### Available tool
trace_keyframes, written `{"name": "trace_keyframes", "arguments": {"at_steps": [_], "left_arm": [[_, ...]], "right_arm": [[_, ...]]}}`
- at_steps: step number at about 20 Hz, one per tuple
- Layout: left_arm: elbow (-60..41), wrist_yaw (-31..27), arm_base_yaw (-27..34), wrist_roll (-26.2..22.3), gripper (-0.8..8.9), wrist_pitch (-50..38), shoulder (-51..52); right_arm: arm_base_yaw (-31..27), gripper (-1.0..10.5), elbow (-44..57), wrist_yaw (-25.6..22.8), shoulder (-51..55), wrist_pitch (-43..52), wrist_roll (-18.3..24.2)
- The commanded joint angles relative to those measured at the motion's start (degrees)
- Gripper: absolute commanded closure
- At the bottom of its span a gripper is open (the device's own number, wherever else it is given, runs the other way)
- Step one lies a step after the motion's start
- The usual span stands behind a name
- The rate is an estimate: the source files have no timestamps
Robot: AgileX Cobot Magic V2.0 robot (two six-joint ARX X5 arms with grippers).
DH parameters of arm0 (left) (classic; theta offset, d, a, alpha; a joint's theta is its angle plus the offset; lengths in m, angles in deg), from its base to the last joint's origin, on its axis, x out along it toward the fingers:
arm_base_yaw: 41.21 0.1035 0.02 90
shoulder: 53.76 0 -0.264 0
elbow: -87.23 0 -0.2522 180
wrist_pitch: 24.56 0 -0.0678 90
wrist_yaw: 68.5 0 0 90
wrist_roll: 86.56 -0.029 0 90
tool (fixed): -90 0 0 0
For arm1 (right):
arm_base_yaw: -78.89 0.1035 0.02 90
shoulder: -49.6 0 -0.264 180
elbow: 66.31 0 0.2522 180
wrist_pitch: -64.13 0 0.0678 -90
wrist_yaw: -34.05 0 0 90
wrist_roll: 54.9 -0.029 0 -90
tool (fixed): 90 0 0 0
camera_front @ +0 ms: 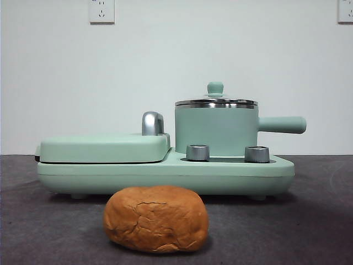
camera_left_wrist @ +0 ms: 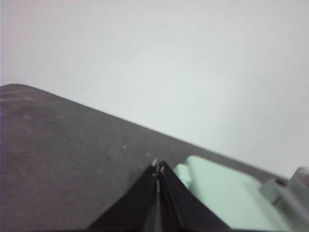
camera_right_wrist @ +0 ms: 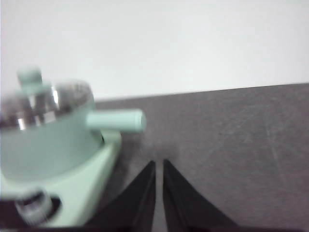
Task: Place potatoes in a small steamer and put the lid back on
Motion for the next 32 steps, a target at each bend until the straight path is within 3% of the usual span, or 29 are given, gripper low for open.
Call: {"name": "trace_keyframes", "arguments": {"at_steps": [1, 4, 6, 12, 16, 20, 32], "left_arm": [[-1.03, -0.15, -0.04, 5.33, 8.07, -1.51, -0.02], [-0.59, 0.11, -0.04, 9.49, 8.07, -1.84, -0.02], [0.22, 0.66, -0.04, 10.27, 8.05, -1.86, -0.04], [4.37, 0.72, -0.04, 4.90, 8.05, -1.66, -0.24], [9.29, 3.10, -0.04, 3.02, 8.05, 4.44, -1.70], [15.93, 8.22, -0.04, 1.29, 8.05, 13.55, -5.73], [33.16, 24.09, -0.04, -16.87, 8.07, 27.67, -23.52]], "right_arm": [[0.11, 9.4, 0.13, -1.18, 0.00, 1.42, -21.24], [0.09, 9.4, -0.39, 0.09, -0.02, 1.53, -27.41], [0.09, 9.4, -1.05, 0.85, -0.02, 1.55, -28.22], [0.09, 9.4, -4.68, 3.78, -0.07, 1.40, -24.28], [0.09, 9.4, -8.48, 6.86, -0.90, -1.22, -21.77], [0.11, 9.4, -13.86, 10.34, -3.93, -6.40, -15.72], [0.15, 9.4, -30.75, 20.94, -22.08, -17.90, 6.32]]}}
